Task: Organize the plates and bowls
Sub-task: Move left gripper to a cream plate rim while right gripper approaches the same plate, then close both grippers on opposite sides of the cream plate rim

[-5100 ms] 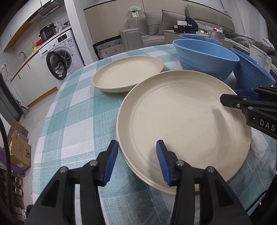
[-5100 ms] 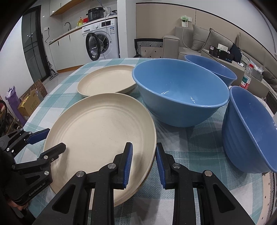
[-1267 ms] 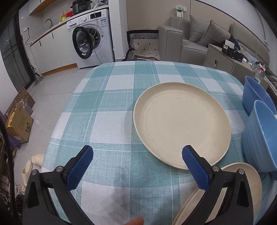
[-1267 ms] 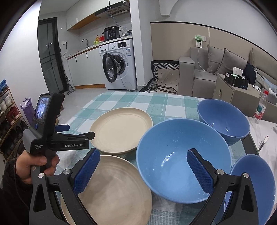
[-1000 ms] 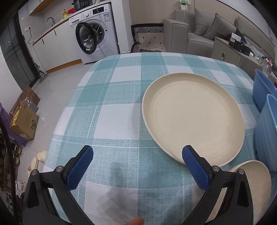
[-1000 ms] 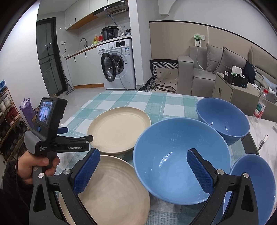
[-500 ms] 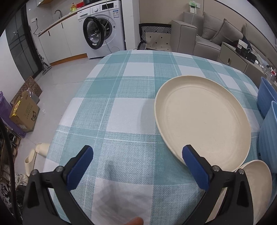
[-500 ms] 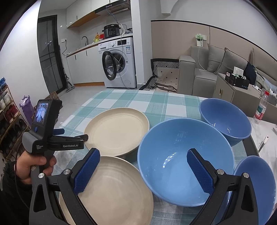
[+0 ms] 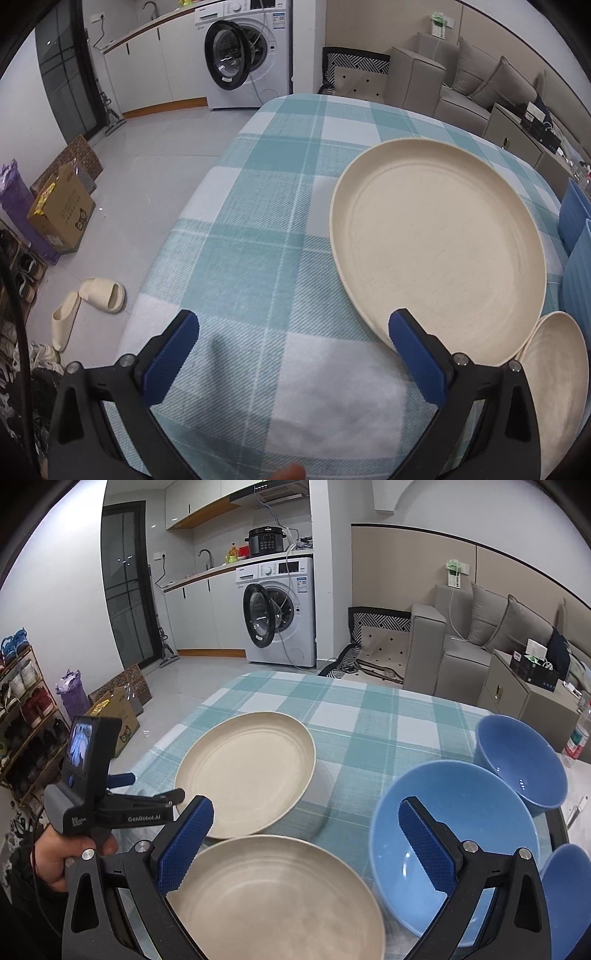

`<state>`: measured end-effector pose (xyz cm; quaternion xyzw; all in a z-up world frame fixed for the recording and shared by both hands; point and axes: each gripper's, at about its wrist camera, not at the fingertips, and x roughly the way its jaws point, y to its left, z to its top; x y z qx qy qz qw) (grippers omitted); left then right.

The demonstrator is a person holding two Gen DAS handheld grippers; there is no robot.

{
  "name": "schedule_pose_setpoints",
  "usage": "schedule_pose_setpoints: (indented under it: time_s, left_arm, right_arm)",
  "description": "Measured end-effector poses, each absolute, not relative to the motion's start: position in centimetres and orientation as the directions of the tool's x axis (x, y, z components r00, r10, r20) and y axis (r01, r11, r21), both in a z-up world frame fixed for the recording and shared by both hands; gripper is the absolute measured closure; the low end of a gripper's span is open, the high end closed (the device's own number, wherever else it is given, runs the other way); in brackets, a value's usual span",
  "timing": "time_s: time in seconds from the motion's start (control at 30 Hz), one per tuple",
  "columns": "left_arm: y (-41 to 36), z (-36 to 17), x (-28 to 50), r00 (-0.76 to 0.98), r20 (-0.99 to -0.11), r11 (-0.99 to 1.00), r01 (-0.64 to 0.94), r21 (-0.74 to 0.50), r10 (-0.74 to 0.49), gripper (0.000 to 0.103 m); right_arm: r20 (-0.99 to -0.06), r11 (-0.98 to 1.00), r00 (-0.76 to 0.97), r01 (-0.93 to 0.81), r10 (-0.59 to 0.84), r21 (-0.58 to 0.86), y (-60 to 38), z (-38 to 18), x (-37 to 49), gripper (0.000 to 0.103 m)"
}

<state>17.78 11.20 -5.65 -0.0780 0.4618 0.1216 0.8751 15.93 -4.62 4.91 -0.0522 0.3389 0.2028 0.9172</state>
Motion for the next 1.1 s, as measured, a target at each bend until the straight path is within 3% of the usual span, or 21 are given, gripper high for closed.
schedule_pose_setpoints:
  time_s: [0.73,0.9,1.1]
  left_arm:
    - [13.0,-6.3,17.3,0.540,-0.834,0.952,-0.298,-0.063,0.114,0.000]
    - [13.3,-6.5,17.3,0.544,-0.834,0.952,-0.294,-0.090,0.090,0.001]
    - [13.0,-6.6,17.3,0.551,-0.829,0.959,-0.275,-0.071,0.097,0.008]
  right_arm:
    - [-0.741,0.902,0.593,-0.431,0.314,0.037,2.4,1.9,22.5,0.002]
    - [-0.770,0.910,0.568,-0.413,0.290,0.038,3.0,0.1,24.3,0.015]
    - [-0.796,0.911,0.540,-0.411,0.273,0.034,3.2,-1.9,25.3,0.024]
